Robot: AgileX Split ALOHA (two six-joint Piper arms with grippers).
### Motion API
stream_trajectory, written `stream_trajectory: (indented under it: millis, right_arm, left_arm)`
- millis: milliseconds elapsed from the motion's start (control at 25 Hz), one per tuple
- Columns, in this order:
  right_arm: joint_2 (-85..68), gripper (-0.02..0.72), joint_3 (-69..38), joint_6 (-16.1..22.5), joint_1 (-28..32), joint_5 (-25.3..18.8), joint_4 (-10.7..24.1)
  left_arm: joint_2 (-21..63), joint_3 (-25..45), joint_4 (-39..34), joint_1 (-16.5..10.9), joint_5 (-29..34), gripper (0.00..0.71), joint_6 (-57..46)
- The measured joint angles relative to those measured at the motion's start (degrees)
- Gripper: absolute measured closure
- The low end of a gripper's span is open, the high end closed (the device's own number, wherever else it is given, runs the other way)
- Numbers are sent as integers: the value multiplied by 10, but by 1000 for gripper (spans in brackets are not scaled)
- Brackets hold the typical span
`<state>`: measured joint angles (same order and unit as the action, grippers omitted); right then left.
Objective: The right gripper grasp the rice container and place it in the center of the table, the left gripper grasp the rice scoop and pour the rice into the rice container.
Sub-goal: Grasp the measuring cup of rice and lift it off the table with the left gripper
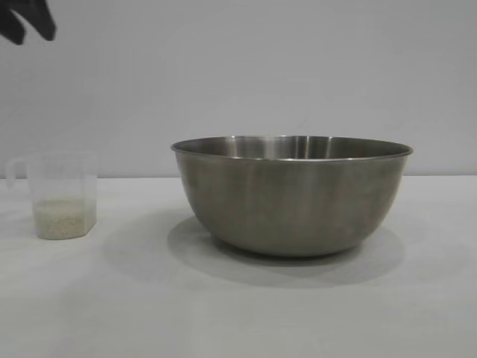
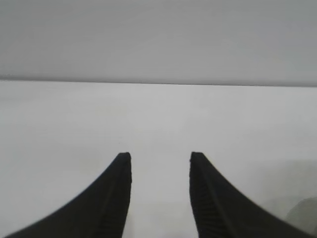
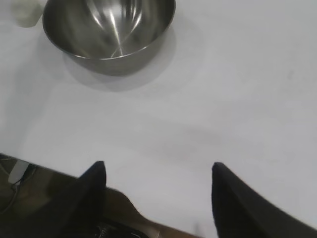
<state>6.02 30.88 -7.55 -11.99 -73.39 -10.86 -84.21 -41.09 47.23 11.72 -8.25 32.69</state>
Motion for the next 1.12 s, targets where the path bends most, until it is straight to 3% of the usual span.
stream_trajectory:
  millis: [160, 320, 440, 640, 1000, 1120]
  right_arm:
    - [-15, 272, 0, 5, 0, 0, 0]
    - [-20, 272, -1, 5, 0, 5, 17]
    - [-24, 272, -12, 6, 0, 39, 31]
    - [-24, 272, -28, 7, 0, 75, 36]
    - [-24, 272, -28, 7, 0, 77, 38]
    - [-24, 272, -28, 7, 0, 78, 38]
  left_arm:
    - [28, 58, -189, 0, -37, 472, -122]
    - [36, 144, -412, 0, -157, 472, -353]
    - [23, 201, -535, 0, -268, 472, -434]
    - [-35, 234, -550, 0, -343, 472, -446]
    - [-126, 238, -545, 0, -405, 472, -414]
    - [-139, 266, -518, 0, -466, 472, -382]
